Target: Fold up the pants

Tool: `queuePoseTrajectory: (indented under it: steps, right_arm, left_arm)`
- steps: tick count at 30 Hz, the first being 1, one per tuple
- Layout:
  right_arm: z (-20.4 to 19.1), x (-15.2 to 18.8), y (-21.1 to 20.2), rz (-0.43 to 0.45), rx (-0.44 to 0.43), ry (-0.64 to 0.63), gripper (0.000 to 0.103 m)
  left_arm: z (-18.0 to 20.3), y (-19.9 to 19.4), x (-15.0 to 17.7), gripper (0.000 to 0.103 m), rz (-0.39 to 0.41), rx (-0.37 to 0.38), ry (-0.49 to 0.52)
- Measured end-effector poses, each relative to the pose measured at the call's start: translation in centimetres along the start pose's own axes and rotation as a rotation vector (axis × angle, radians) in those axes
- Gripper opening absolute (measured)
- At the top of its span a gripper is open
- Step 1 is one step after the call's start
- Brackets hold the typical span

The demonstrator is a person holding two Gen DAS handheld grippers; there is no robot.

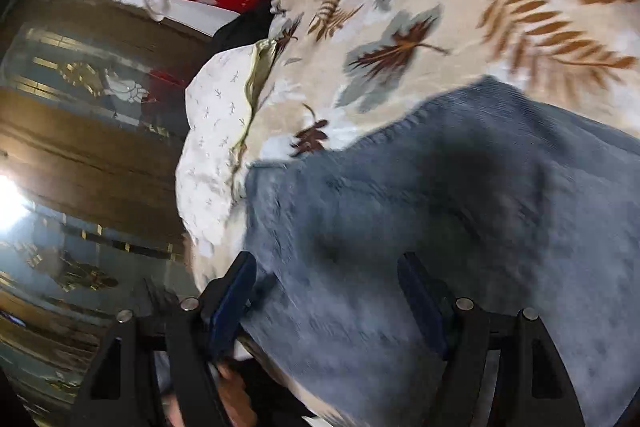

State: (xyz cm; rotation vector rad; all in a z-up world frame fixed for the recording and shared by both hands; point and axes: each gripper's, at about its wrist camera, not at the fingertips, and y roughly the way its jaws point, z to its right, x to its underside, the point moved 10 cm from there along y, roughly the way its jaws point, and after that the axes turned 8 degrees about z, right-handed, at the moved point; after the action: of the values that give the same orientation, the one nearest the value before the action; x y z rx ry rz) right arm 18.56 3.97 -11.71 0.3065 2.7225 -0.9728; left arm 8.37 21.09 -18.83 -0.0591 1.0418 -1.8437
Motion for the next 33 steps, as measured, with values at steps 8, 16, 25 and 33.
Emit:
queuePoseTrajectory:
  steps: [8,16,25,33]
  right_arm:
    - [2.6,-2.3,6.2,-0.051,0.059,0.090,0.076]
    - [3.4,-1.7,6.1,-0.061,0.138,0.033,0.082]
    - [3.9,1.6,-6.1,0.057,0.105,-0.057,0.082]
    - [10.1,6.2,-11.0,0.111,0.115,0.027,0.082]
  left_arm:
    - [0.9,0.3,0.1,0.057,-0.004,0.062,0.017]
    - [1.2,0.8,0.0,0.032,0.009,-0.022,0.071]
    - [3.1,-0.7,-0.6,0.019,0.077,-0.078,0.174]
    - [6.6,-2.8,-1.1,0.016,0.155,-0.113,0.290]
